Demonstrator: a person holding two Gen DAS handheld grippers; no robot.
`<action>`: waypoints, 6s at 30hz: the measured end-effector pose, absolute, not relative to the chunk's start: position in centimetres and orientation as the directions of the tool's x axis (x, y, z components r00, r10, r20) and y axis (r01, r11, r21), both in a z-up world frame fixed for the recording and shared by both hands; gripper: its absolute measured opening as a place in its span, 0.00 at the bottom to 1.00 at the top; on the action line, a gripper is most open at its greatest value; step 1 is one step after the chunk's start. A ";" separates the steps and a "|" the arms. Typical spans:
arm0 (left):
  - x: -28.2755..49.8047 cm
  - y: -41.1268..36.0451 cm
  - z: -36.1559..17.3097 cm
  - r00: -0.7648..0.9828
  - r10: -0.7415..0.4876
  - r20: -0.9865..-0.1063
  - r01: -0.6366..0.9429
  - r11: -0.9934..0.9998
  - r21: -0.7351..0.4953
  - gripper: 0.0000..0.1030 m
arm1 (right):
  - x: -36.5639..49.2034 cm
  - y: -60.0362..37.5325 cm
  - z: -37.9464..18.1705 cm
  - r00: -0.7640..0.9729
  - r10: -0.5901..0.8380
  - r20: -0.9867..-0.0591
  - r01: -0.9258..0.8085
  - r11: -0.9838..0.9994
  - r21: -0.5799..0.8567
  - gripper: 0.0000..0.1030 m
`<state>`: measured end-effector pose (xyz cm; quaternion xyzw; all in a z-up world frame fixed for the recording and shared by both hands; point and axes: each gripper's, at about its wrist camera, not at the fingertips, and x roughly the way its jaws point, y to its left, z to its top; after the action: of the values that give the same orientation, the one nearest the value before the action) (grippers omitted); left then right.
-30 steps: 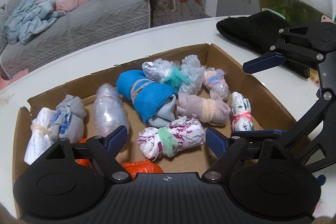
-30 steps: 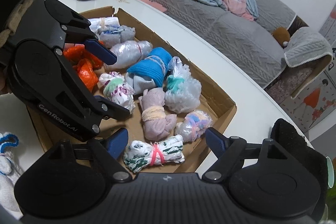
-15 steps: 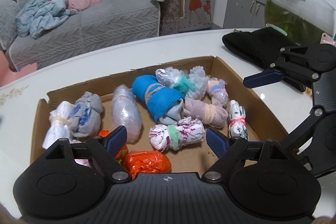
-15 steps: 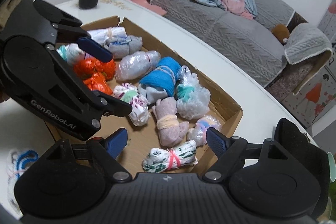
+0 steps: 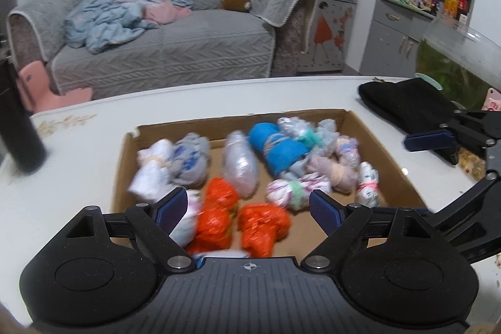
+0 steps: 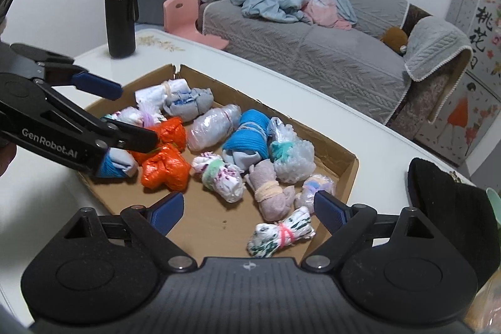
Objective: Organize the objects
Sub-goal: 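Withdraw both tools from the box toward the last bundles, then grasp grey knit bundle with left tool while right grasps pink pompom sock, then lower both held bundles into the box and open both tools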
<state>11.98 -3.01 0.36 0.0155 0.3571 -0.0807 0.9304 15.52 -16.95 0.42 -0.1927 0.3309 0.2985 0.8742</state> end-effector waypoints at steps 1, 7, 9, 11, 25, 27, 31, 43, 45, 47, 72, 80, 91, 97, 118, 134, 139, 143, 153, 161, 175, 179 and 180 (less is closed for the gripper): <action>11.6 -2.5 0.4 0.734 -0.133 -0.666 0.152 0.988 -0.029 0.86 | 15.3 -17.0 0.5 0.605 0.400 -0.689 -0.645 0.753 -0.129 0.87; 10.0 0.2 -0.1 0.736 -0.087 -0.671 0.081 0.996 -0.041 0.87 | 14.1 -17.3 0.7 0.614 0.422 -0.667 -0.622 0.779 -0.080 0.87; 9.6 0.9 -0.3 0.737 -0.079 -0.671 0.065 0.997 -0.045 0.87 | 13.8 -17.3 0.7 0.616 0.429 -0.661 -0.614 0.787 -0.061 0.88; 9.1 1.4 -0.3 0.738 -0.074 -0.671 0.053 0.997 -0.052 0.87 | 13.4 -17.3 0.6 0.619 0.431 -0.657 -0.608 0.792 -0.052 0.89; 1.9 1.9 -2.1 0.773 -0.080 -0.630 0.050 0.997 -0.066 0.90 | 9.8 -21.5 -2.2 0.672 0.413 -0.615 -0.454 0.885 0.098 0.91; 0.1 1.2 -2.9 0.780 -0.104 -0.618 0.081 0.995 -0.066 0.90 | 9.5 -22.3 -2.9 0.678 0.409 -0.611 -0.421 0.897 0.133 0.91; -2.9 -0.2 -4.5 0.811 -0.112 -0.574 0.104 0.993 -0.047 0.92 | 8.5 -22.7 -4.4 0.664 0.441 -0.604 -0.413 0.890 0.195 0.91; -2.9 -6.0 -6.8 0.771 -0.202 -0.604 0.235 0.972 -0.026 0.94 | 7.9 -21.6 -6.7 0.628 0.493 -0.603 -0.434 0.864 0.255 0.82; -2.9 -7.2 -7.2 0.755 -0.233 -0.613 0.278 0.960 -0.023 0.94 | 8.0 -22.2 -6.9 0.620 0.501 -0.604 -0.419 0.862 0.286 0.70; -2.8 -8.2 -7.4 0.745 -0.254 -0.617 0.313 0.950 -0.013 0.95 | 8.2 -22.8 -7.2 0.607 0.507 -0.612 -0.400 0.860 0.316 0.55; 0.3 -8.5 -6.7 0.726 -0.248 -0.641 0.329 0.944 0.008 0.77 | 7.7 -22.9 -7.5 0.616 0.484 -0.621 -0.399 0.872 0.284 0.35; -0.6 -4.3 -3.2 0.769 -0.173 -0.615 0.246 0.969 0.035 0.77 | 6.1 -25.3 -6.1 0.655 0.475 -0.588 -0.373 0.880 0.294 0.35; 2.9 0.1 1.7 0.812 -0.091 -0.576 0.140 0.989 0.041 0.77 | 9.2 -27.1 -0.3 0.731 0.423 -0.535 -0.382 0.904 0.193 0.35; 5.8 -1.4 3.3 0.813 -0.101 -0.574 0.161 0.985 0.054 0.77 | 11.1 -24.9 2.0 0.745 0.447 -0.495 -0.429 0.890 0.157 0.35; 10.7 -5.3 1.1 0.760 -0.204 -0.617 0.266 0.964 0.010 0.78 | 12.9 -21.4 1.2 0.695 0.494 -0.523 -0.515 0.849 0.118 0.36; 12.5 -6.7 -4.8 0.664 -0.273 -0.696 0.330 0.942 -0.055 0.78 | 14.9 -20.1 -3.0 0.639 0.484 -0.598 -0.497 0.853 0.160 0.37; 12.4 -6.9 -5.4 0.668 -0.259 -0.698 0.350 0.937 -0.013 0.78 | 15.0 -19.8 -3.8 0.622 0.498 -0.605 -0.506 0.845 0.175 0.37; 12.3 -7.4 -5.7 0.668 -0.236 -0.705 0.390 0.919 0.061 0.78 | 15.5 -20.2 -4.7 0.588 0.519 -0.621 -0.516 0.831 0.206 0.37; 12.1 -9.1 -4.1 0.630 -0.317 -0.709 0.604 0.774 0.191 0.78 | 15.4 -20.6 -4.5 0.528 0.451 -0.720 -0.619 0.785 0.038 0.37; 14.8 -10.6 -5.3 0.490 -0.337 -0.804 0.715 0.683 0.150 0.79 | 15.7 -19.1 -4.4 0.438 0.403 -0.804 -0.764 0.638 -0.095 0.38; 16.5 -9.2 -5.6 0.416 -0.312 -0.854 0.675 0.736 0.060 0.85 | 16.8 -16.6 -4.8 0.366 0.402 -0.839 -0.845 0.521 -0.118 0.40; 16.5 -9.6 -5.4 0.408 -0.287 -0.866 0.662 0.747 0.064 0.87 | 16.9 -16.3 -4.7 0.358 0.372 -0.856 -0.846 0.518 -0.129 0.41; 16.6 -9.7 -5.4 0.405 -0.281 -0.870 0.657 0.751 0.063 0.87 | 17.1 -16.3 -4.7 0.347 0.364 -0.864 -0.845 0.521 -0.120 0.42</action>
<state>16.57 -9.68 -5.36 0.2033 0.4632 -0.2884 0.8130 17.13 -16.33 -4.70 -0.2908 0.4141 0.3937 0.7675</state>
